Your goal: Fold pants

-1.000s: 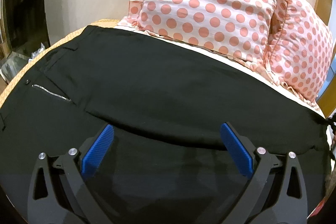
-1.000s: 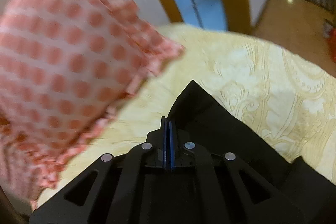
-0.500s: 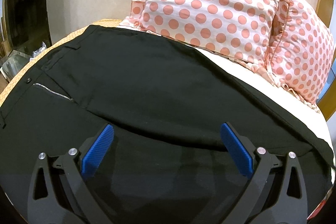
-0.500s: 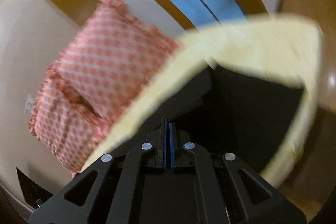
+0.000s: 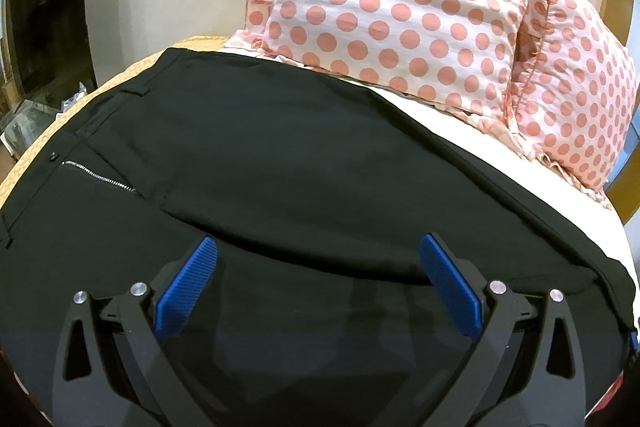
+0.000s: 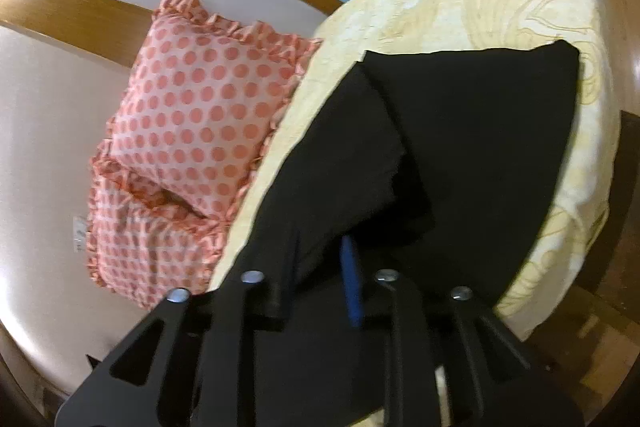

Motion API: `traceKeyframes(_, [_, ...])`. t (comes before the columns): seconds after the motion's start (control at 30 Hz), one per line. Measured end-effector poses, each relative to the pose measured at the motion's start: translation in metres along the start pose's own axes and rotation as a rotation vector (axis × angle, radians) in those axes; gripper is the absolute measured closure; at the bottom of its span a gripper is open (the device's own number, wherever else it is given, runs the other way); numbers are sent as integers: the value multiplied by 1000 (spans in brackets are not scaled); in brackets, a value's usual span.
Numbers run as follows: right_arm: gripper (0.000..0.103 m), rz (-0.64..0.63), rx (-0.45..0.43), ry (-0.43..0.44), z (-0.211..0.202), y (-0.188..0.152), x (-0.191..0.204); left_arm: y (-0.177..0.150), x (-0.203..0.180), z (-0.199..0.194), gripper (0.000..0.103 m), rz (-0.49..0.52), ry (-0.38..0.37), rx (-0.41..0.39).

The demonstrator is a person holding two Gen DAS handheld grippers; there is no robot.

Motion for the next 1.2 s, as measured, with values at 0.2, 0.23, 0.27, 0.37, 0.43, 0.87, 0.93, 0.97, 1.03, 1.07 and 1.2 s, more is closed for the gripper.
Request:
traceKeyframes(0.2, [68,-17,-77,-71,3,-1,8,0,-3,0,2,15,2,5])
traceKeyframes(0.23, [69,-21,-86,-75,4,-1,9,-1,-4,0,2,21,6,4])
traceKeyframes(0.27, [70,-29,-91,-82,8,0,9,-2,-5,0,2,28,12,5])
traceKeyframes(0.37, [87,0,-72,-70,20,5,4,-2,-7,1,2,42,17,12])
traceKeyframes(0.43, [101,50,-65,-12,20,12,-1,-3,-6,3,2,37,7,22])
traceKeyframes(0.87, [102,58,-130,-1,-37,4,-35,3,-3,-20,2,32,-58,-69])
traceKeyframes(0.93, [102,7,-122,-33,-34,5,-32,11,0,-38,2,48,-133,-120])
traceKeyframes(0.97, [102,-6,-120,-39,-33,5,-32,18,1,-43,2,59,-126,-123])
traceKeyframes(1.03, [103,-17,-116,-38,-32,7,-32,38,6,-47,2,78,-68,-113])
traceKeyframes(1.07, [103,-22,-115,-38,-32,7,-32,52,9,-46,2,71,-46,-106])
traceKeyframes(1.2, [103,-43,-116,-49,-31,8,-28,103,16,-9,2,17,-40,13])
Point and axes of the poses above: each gripper's, at about its wrist camera, not at the fingertips, and z roughly the way its jaws point, x to its left, y to its top, the point moved 4 cm from there along z, roughly the way its jaws point, and after that the axes turned 3 degrees about y, right-handed, at the moved point
